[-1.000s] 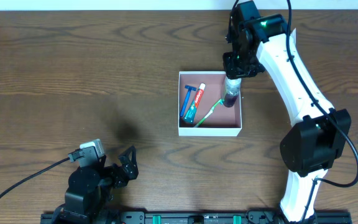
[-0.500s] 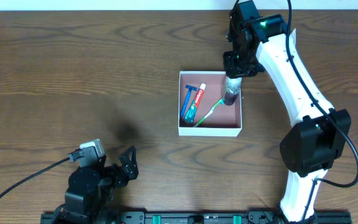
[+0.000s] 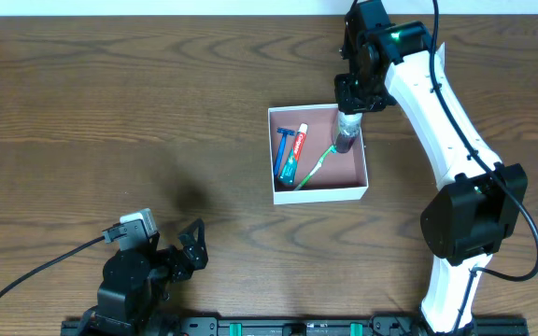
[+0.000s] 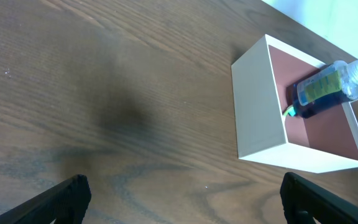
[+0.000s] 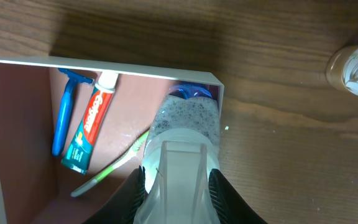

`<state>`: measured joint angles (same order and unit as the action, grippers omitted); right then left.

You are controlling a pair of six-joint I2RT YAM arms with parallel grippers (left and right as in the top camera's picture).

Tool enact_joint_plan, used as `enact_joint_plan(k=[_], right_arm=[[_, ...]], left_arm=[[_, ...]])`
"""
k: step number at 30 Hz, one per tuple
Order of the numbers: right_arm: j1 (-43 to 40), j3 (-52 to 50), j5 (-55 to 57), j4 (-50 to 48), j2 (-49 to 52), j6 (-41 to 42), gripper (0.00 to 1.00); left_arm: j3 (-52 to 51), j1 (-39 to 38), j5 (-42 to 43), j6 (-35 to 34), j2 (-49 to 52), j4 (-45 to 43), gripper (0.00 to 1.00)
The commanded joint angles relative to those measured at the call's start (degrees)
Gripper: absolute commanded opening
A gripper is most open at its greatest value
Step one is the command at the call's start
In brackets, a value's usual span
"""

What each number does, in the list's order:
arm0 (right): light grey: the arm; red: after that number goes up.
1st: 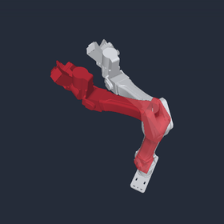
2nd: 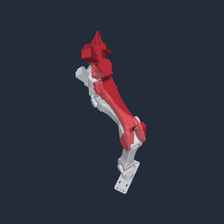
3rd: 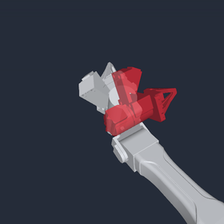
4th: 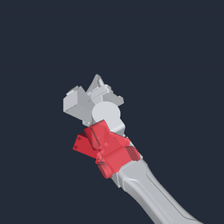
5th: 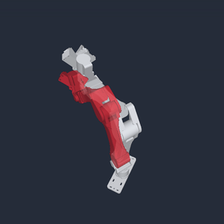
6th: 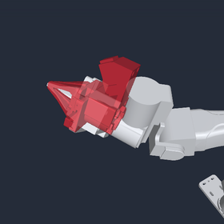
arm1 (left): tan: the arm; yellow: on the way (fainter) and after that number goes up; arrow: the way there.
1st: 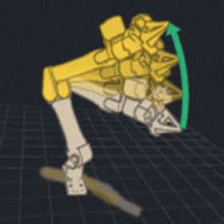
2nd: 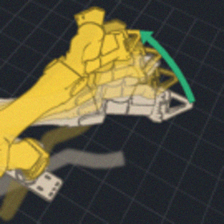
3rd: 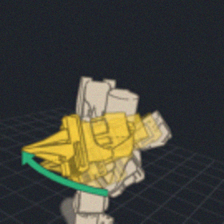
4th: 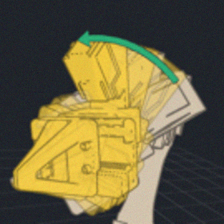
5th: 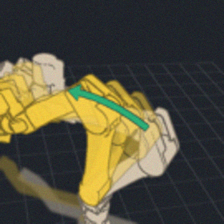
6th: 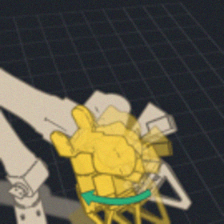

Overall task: Pack container
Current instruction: 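Lower the bottle into the box's right side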

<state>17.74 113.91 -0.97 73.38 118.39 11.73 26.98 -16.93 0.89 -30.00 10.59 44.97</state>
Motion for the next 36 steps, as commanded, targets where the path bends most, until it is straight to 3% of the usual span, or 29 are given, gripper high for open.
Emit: enact_joint_plan(k=[1,36], right_arm=[[0.33,0.7,0.94,-0.37,-1.03,0.22,0.23],[0.33,-2.32,0.96,-1.73,-0.96,0.24,0.26]], left_arm=[[0.24,0.24,-0.26,0.13,-0.24,0.0,0.98],[0.24,0.24,-0.26,0.13,-0.24,0.0,0.98]])
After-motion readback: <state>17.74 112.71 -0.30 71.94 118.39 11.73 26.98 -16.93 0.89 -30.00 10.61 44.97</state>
